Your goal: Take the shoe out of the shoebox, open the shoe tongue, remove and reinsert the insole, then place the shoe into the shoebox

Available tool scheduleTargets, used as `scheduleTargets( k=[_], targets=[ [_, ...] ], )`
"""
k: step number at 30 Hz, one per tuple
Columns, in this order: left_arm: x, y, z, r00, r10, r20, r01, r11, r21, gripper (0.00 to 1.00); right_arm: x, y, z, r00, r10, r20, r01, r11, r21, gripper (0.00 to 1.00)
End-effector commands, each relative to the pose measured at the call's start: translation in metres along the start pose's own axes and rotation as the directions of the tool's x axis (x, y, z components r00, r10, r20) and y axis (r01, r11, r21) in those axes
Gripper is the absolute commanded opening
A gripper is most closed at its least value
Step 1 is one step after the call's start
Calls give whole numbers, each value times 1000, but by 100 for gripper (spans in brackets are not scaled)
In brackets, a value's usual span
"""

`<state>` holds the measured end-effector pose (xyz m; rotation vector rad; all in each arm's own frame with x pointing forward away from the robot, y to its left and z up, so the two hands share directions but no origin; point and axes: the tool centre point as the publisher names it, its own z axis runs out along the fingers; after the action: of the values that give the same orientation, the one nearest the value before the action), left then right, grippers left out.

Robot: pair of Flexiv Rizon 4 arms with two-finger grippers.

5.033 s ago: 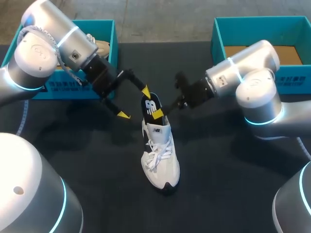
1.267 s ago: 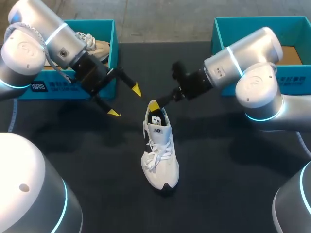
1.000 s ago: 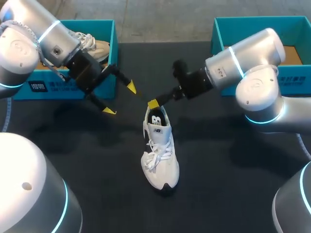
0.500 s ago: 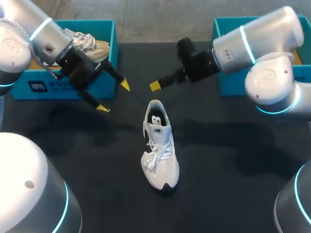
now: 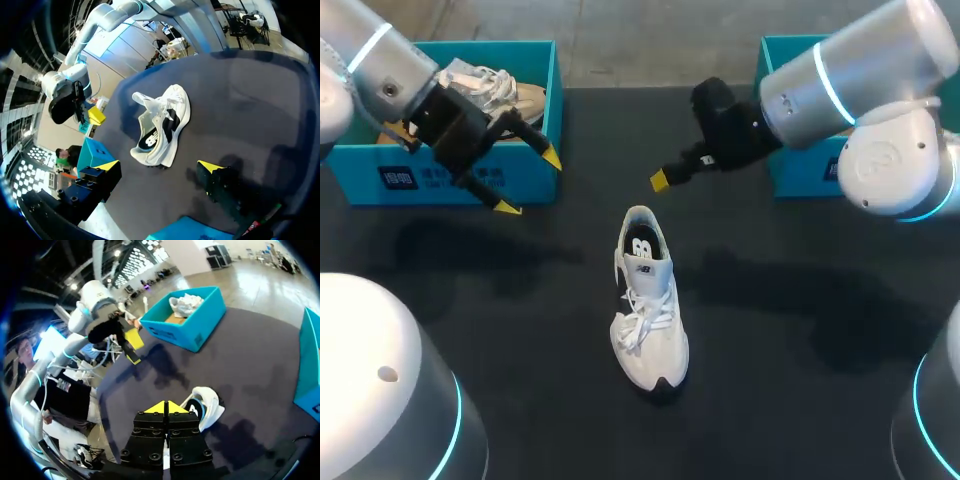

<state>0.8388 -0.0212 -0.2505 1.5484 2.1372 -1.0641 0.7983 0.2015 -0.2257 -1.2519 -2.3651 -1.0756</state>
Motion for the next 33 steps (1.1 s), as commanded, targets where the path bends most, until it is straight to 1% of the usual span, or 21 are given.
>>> scheduleTargets(
  k=[1, 6, 8, 15, 18, 20, 21, 23, 27, 31, 33],
  targets=[
    [6, -5, -19, 1000, -4, 6, 4, 999, -33, 100, 5, 8, -2, 979, 9, 206, -22, 998, 63, 0],
    [10, 2, -42, 1000, -11, 21, 12, 996, -84, 100, 5, 8, -2, 979, 9, 206, -22, 998, 63, 0],
    [12, 5, -51, 1000, -13, 10, 14, 994, -105, 100, 5, 8, -2, 979, 9, 206, -22, 998, 63, 0],
    [16, 18, -75, 999, -30, 10, 31, 986, -162, 100, 5, 8, -2, 979, 9, 206, -22, 998, 63, 0],
    [15, 20, -84, 999, -31, 32, 37, 983, -182, 100, 6, 10, 13, 939, 53, 340, -102, 986, 129, 0],
    [13, 21, -89, 999, -32, 39, 39, 981, -192, 100, 3, 8, 22, 905, 92, 416, -168, 974, 149, 0],
    [12, 21, -91, 999, -31, 41, 39, 980, -195, 100, 1, 6, 25, 893, 106, 437, -190, 970, 154, 0],
    [11, 21, -92, 999, -30, 42, 37, 980, -197, 100, -3, 2, 30, 848, 139, 511, -253, 954, 161, 0],
    [8, 24, -90, 999, -27, 32, 33, 980, -196, 100, 1, -1, 42, 779, 182, 600, -318, 939, 128, 0],
    [6, 28, -89, 999, -35, 23, 39, 981, -188, 100, 2, -5, 51, 740, 206, 641, -344, 934, 98, 0],
    [6, 31, -89, 999, -40, 17, 42, 982, -186, 100, 5, -6, 58, 704, 206, 679, -361, 928, 93, 0]
  ],
)
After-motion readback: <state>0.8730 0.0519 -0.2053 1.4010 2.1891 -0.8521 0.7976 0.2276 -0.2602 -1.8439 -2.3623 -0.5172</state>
